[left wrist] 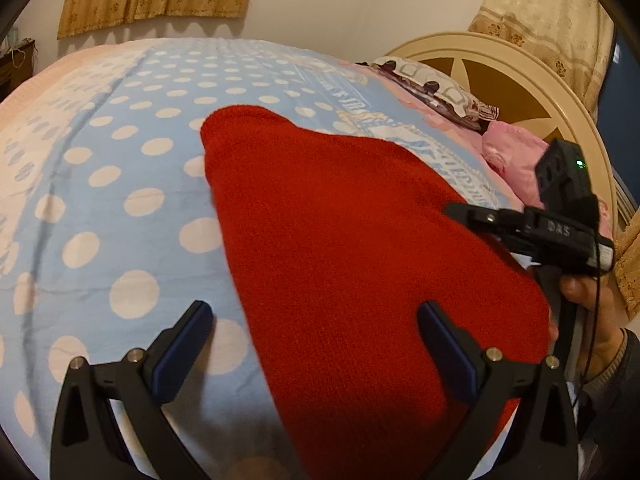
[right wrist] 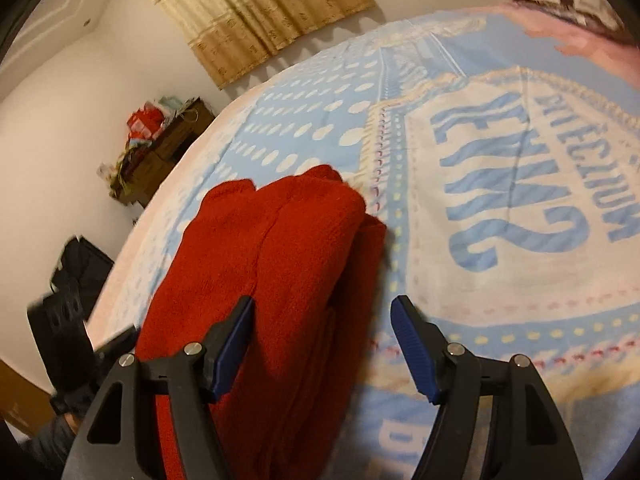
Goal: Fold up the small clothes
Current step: 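Position both open grippers over the red sweater's folded edge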
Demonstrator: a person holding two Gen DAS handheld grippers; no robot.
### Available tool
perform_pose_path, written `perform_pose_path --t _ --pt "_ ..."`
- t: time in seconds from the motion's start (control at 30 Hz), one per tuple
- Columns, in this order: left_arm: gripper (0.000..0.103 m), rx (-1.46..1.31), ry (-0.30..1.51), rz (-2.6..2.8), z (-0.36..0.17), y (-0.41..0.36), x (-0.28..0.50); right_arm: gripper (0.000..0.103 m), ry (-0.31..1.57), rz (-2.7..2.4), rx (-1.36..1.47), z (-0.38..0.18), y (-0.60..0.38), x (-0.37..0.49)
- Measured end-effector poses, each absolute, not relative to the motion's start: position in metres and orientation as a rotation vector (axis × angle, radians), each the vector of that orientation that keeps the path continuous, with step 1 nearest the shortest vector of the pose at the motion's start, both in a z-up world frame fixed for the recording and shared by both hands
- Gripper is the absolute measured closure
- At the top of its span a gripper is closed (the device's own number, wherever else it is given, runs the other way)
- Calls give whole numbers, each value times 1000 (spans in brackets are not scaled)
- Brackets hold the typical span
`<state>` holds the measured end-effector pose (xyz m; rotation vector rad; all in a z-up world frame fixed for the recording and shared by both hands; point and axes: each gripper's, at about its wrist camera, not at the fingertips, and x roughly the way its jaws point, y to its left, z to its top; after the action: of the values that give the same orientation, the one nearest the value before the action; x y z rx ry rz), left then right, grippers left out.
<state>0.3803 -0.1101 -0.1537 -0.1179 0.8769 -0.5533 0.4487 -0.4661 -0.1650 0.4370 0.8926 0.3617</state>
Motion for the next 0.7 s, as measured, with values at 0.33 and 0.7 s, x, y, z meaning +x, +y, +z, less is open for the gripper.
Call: perform_pose_path --t 0.33,0.7 --pt "0 -149 894 -576 -156 -107 383 33 881 400 494 -171 -460 475" --pt "0 -150 903 -590 -157 -110 386 48 882 446 499 -175 -451 475"
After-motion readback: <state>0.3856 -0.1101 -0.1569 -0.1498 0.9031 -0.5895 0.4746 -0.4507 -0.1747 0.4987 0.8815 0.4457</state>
